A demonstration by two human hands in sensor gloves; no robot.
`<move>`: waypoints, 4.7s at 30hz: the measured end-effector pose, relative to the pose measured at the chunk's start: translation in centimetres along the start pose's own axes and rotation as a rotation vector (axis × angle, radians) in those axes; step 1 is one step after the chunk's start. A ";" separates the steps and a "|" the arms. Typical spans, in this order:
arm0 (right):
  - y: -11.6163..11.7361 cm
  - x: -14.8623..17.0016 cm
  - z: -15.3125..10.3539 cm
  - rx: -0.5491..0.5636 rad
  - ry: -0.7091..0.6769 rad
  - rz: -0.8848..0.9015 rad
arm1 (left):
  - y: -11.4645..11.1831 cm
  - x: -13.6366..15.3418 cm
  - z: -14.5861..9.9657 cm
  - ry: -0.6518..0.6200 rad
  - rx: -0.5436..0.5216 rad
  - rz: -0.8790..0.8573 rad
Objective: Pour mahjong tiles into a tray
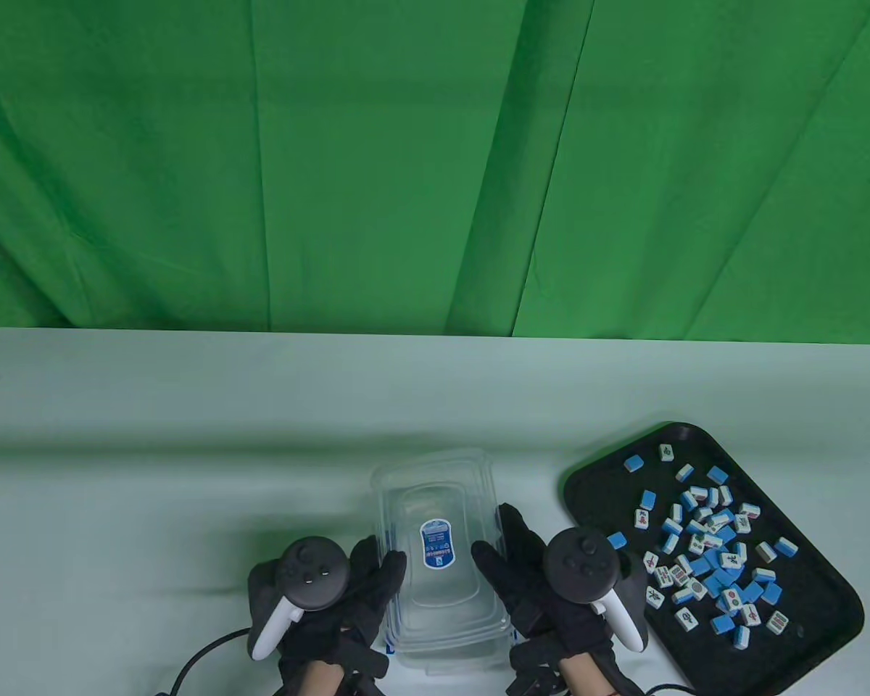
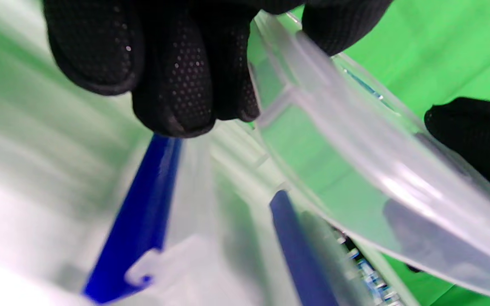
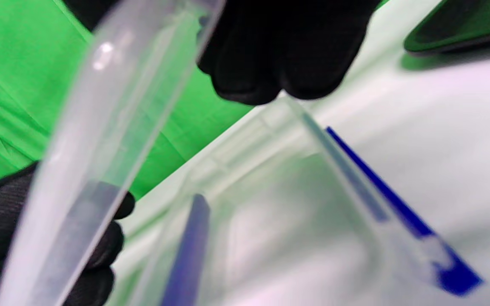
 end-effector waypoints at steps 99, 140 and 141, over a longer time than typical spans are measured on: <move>3.6 3.7 -0.2 -0.026 0.025 -0.439 | -3.2 0.7 0.8 0.137 -0.017 0.320; 6.9 -2.9 -4.0 0.067 -0.415 -0.719 | -2.9 8.2 1.3 0.153 0.141 -0.519; 6.9 -2.9 -4.0 0.068 -0.415 -0.722 | -2.6 7.9 1.3 0.136 0.121 -0.485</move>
Point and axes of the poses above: the tracker on the back of each hand, its own x axis roughly to the little-finger side, its own z axis roughly from the wrist to the fingertips, y = z × x, the point moved 3 cm from there along z, roughly from the wrist to the fingertips, and after that the axes turned 11 degrees about x, right-handed, at the moved point
